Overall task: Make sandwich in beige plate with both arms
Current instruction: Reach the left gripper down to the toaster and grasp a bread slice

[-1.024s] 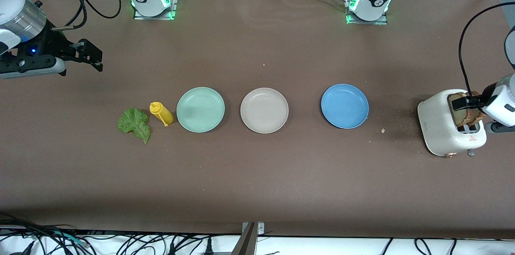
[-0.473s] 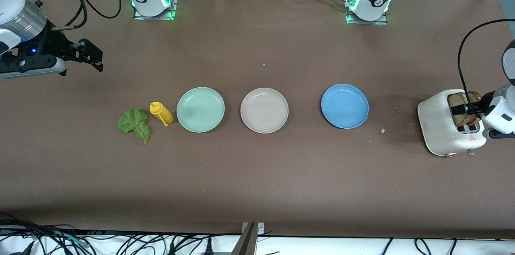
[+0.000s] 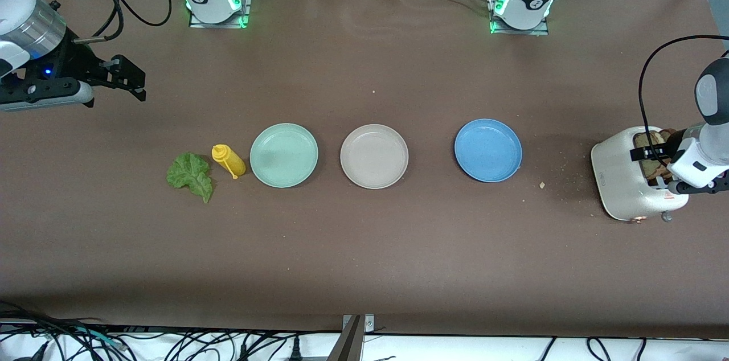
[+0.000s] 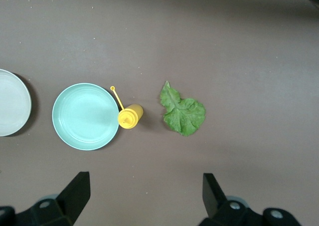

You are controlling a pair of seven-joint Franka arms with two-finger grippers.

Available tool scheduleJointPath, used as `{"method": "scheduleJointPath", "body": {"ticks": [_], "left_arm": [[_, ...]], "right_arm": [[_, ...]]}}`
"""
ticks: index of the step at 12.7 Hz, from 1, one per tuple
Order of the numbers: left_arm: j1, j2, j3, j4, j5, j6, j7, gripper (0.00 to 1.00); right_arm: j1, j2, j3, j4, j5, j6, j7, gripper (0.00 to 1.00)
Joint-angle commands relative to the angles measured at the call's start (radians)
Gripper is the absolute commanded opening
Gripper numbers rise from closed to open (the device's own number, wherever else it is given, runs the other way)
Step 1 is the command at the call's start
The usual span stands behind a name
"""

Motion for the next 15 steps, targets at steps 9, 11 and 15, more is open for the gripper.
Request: {"method": "scheduleJointPath", "body": {"ticks": [9,11,15], "left_arm": [[0.007,-0.127,-0.019,0.016,0.023,-0.092,0.029,0.0],[0.004,-0.148,-0.09,0.057,0.015,-0.147,0.05,0.0],[0.002,-0.142,-0.299,0.099,-0.025,-0.194,0.036,0.0]], "right_arm": [[0.009,0.01,0.002,0.026,0.002,-0.008,0.011,1.0],[0.009,0.01,0.002,0.026,0.002,-0.006,0.011,1.0],[0.006,0.01,-0.003,0.024,0.001,-0.008,0.01,1.0]]}}
